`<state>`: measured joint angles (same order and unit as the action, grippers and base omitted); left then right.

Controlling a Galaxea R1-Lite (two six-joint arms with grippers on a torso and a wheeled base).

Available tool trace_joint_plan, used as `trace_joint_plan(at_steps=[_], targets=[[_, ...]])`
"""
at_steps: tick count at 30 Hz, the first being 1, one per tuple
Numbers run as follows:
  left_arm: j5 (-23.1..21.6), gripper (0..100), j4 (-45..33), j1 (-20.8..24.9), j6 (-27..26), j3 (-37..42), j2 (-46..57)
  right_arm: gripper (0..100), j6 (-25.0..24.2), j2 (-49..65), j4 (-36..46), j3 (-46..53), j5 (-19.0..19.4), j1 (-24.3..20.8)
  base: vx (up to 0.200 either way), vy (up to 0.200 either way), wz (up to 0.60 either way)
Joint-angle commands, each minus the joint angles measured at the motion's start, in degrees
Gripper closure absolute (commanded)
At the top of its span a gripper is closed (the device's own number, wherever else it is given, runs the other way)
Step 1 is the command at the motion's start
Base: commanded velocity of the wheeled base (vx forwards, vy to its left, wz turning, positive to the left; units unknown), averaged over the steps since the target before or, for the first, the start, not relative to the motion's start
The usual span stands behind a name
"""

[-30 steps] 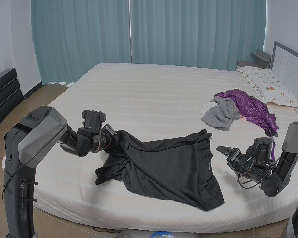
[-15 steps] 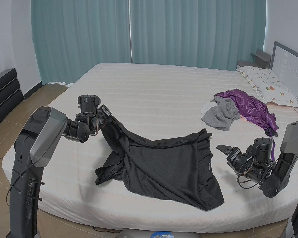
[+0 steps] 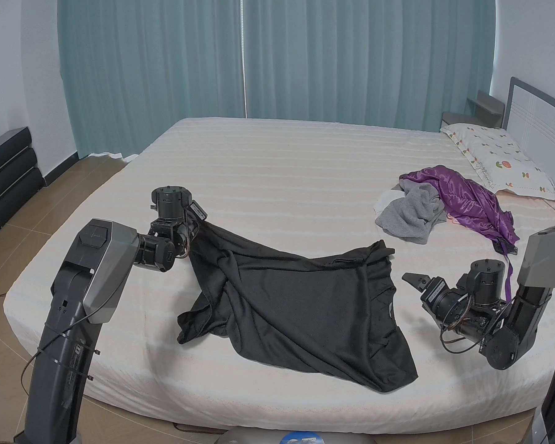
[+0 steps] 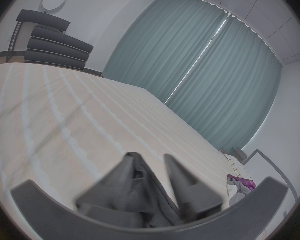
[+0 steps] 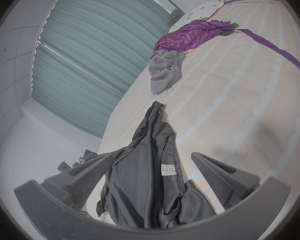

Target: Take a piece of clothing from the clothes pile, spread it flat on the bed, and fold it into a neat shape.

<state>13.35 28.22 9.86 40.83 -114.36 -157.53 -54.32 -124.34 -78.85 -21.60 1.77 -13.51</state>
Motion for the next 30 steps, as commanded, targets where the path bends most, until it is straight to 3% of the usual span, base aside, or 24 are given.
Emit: trace_joint_plan(at_steps=[1, 6, 11, 12, 15, 17, 19, 20, 21, 25, 30], targets=[[-0.08, 0, -0.18, -0.11, 0.13, 0.54, 0.03, 0, 0.0, -0.46, -0.08, 0.16, 0.08, -0.03, 0.0, 0.0, 0.0], [-0.43, 0, -0.27, -0.81, 0.22, 8.89, 6.44, 0, 0.0, -0.37, -0.08, 0.16, 0.08, -0.03, 0.0, 0.0, 0.0], [-3.5, 0, 0.17, -1.16, 0.57, 19.88, 13.83, 0, 0.0, -0.28, -0.08, 0.24, 0.08, -0.03, 0.0, 0.0, 0.0], [-6.05, 0, 0.43, -1.16, 0.66, 26.47, 17.43, 0, 0.0, -0.28, -0.08, 0.24, 0.08, -0.03, 0.0, 0.0, 0.0], [-9.66, 0, 2.19, -1.07, 0.66, 36.4, 23.05, 0, -0.08, -0.2, -0.08, 0.33, 0.08, -0.03, 0.0, 0.0, 0.0], [-10.71, 0, 4.39, -0.9, 0.66, 42.03, 25.87, 0, -0.08, -0.28, -0.08, 0.33, 0.17, -0.03, 0.0, 0.0, 0.0], [-10.71, 0, 4.65, -0.81, 0.66, 42.47, 26.04, 0, -0.08, -0.28, -0.08, 0.33, 0.17, -0.03, 0.0, 0.0, 0.0], [-10.98, 0, 9.13, -0.55, 0.66, 49.76, 29.03, 0, -0.08, -0.37, -0.08, 0.33, 0.25, -0.29, 0.0, 0.0, 0.0], [-11.06, 0, 10.1, -0.19, 0.66, 52.13, 29.73, 0, -0.08, -0.28, -0.08, 0.42, 0.25, -0.38, 0.0, 0.0, 0.0], [-11.5, 0, 11.59, 2.44, 0.48, 58.55, 31.49, 0, -0.08, -0.28, -0.08, 0.42, 0.25, -0.56, 0.0, 0.0, 0.0], [-11.24, 0, 11.51, 6.31, 0.48, 59.96, 30.88, 0, -0.17, -0.2, -0.08, 1.04, 0.34, -0.64, 0.0, 0.0, 0.0]])
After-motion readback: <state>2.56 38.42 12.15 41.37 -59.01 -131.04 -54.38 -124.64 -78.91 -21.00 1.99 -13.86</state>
